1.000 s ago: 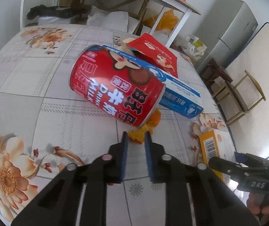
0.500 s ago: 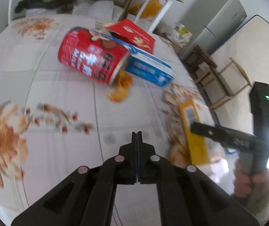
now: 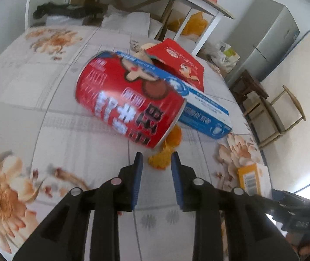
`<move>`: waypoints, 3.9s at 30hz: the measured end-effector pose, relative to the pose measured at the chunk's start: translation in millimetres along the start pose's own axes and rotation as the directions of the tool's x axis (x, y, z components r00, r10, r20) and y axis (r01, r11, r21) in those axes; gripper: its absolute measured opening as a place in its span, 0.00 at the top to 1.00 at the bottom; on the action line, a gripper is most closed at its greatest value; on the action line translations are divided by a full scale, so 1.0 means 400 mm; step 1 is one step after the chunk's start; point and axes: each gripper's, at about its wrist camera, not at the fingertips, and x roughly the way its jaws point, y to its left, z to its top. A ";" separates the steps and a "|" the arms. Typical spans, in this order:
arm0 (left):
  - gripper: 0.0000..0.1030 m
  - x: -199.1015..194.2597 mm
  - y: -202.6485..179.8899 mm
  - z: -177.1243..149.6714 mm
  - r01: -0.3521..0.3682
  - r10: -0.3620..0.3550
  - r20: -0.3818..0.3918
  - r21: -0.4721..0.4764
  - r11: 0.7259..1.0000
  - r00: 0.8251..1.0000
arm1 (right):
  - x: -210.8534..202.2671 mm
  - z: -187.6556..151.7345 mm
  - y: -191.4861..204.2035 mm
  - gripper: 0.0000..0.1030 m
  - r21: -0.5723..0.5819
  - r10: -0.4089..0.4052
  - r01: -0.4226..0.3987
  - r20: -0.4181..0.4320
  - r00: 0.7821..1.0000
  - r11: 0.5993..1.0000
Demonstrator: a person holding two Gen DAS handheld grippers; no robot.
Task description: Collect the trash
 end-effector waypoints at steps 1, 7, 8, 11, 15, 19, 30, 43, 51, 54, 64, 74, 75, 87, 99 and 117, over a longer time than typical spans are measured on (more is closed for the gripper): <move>0.75 0.004 -0.006 0.001 -0.012 0.012 0.008 0.008 1.000 1.000 | 0.000 0.000 0.000 0.31 0.000 0.000 0.000 0.001 1.000 1.000; 1.00 0.009 -0.028 -0.014 -0.046 0.046 0.009 0.070 0.996 0.999 | -0.001 -0.002 -0.002 0.31 -0.003 -0.001 0.001 0.005 1.000 1.000; 1.00 0.007 -0.031 -0.018 -0.046 0.046 0.005 0.077 0.996 0.999 | 0.000 -0.002 -0.003 0.31 -0.002 -0.001 0.001 0.005 1.000 1.000; 1.00 -0.005 -0.032 -0.036 -0.014 0.016 -0.028 0.070 0.997 0.999 | -0.001 -0.002 -0.002 0.31 -0.004 -0.003 0.003 0.005 1.000 1.000; 1.00 -0.042 -0.025 -0.086 0.066 -0.063 -0.111 0.029 0.997 0.992 | 0.000 -0.001 0.000 0.31 -0.009 -0.005 0.005 0.002 1.000 1.000; 1.00 -0.076 -0.028 -0.142 0.138 -0.133 -0.176 0.012 0.990 0.975 | 0.004 -0.002 0.003 0.31 -0.012 -0.006 0.006 0.001 1.000 1.000; 0.81 -0.044 -0.006 -0.054 0.120 -0.124 -0.064 -0.057 0.991 0.990 | 0.012 0.003 0.014 0.31 -0.014 -0.013 0.014 0.007 1.000 1.000; 0.84 0.018 -0.013 -0.002 0.065 -0.068 -0.034 -0.074 0.995 0.997 | 0.016 0.008 0.014 0.31 -0.020 -0.018 0.018 0.010 1.000 1.000; 0.93 0.024 -0.004 0.004 0.048 -0.051 -0.030 -0.094 0.994 0.998 | 0.021 0.005 0.022 0.31 -0.033 -0.034 0.034 0.015 0.999 0.999; 0.93 0.011 0.003 0.000 0.064 -0.069 -0.035 -0.112 0.992 0.997 | 0.018 0.006 0.021 0.32 -0.026 -0.029 0.029 0.013 1.000 0.999; 0.93 -0.074 -0.033 -0.012 0.125 -0.126 -0.008 -0.078 0.989 0.992 | -0.026 0.014 0.011 0.32 -0.012 -0.026 0.027 0.036 0.999 1.000; 0.93 -0.155 -0.122 0.007 0.197 -0.198 0.038 0.012 0.980 0.980 | -0.112 0.017 -0.029 0.32 0.048 0.000 -0.005 0.111 0.994 0.999; 0.93 -0.160 -0.134 0.009 0.205 -0.206 0.040 0.022 0.979 0.978 | -0.120 0.019 -0.034 0.32 0.055 0.002 -0.009 0.118 0.993 0.998; 0.93 -0.173 -0.290 0.043 0.276 -0.283 0.023 0.149 0.949 0.959 | -0.229 0.004 -0.178 0.32 0.208 -0.013 -0.035 0.225 0.974 0.978; 0.93 -0.080 -0.566 0.038 0.415 -0.384 -0.159 0.315 0.854 0.910 | -0.422 -0.180 -0.502 0.32 0.553 -0.233 0.010 0.335 0.913 0.833; 0.90 0.314 -1.037 -0.074 0.405 -0.185 -0.424 0.516 0.755 0.886 | -0.310 -0.309 -0.756 0.32 0.767 -0.134 -0.143 0.286 0.949 0.626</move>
